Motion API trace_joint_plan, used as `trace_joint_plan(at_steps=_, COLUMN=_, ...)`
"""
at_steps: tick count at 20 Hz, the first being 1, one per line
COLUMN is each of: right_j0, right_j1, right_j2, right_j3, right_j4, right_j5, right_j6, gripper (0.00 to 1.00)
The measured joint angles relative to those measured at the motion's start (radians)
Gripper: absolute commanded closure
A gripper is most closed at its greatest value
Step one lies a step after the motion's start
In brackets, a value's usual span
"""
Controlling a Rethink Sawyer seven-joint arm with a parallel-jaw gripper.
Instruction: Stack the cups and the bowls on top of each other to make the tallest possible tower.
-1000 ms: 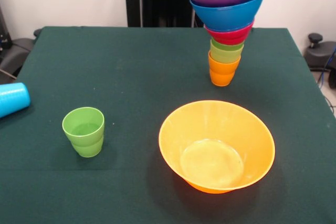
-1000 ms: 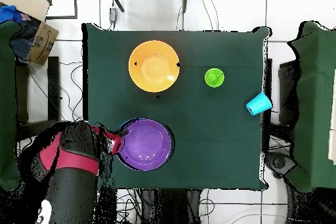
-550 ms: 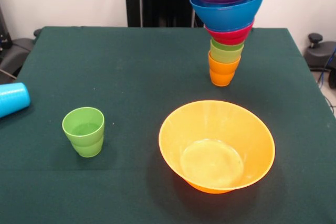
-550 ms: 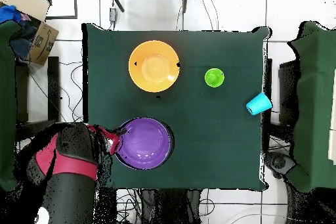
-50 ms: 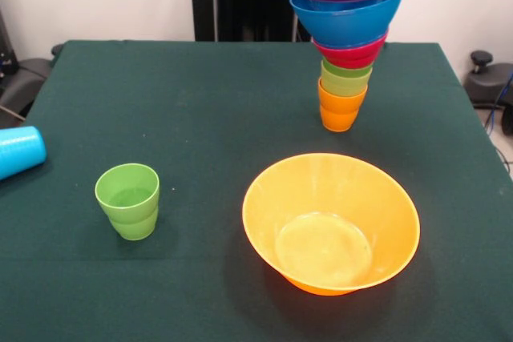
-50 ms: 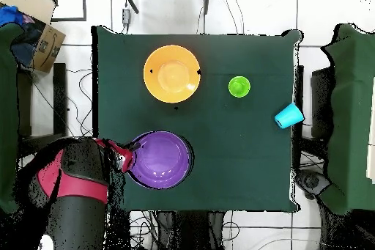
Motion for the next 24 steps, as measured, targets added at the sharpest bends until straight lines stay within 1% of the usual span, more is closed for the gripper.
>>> trace_joint_plan(at_steps=19, right_j0=0.006, right_j1=0.001, right_j2=0.0, right_j3=0.0, right_j4=0.0, right_j5=0.0, right_j6=0.0, gripper=1.0)
trace_joint_plan(at_steps=24, right_j0=0.01, right_j1=0.013, right_j2=0.0, right_j3=-0.008, right_j4=0.0, right_j5=0.0, right_j6=0.0, gripper=1.0)
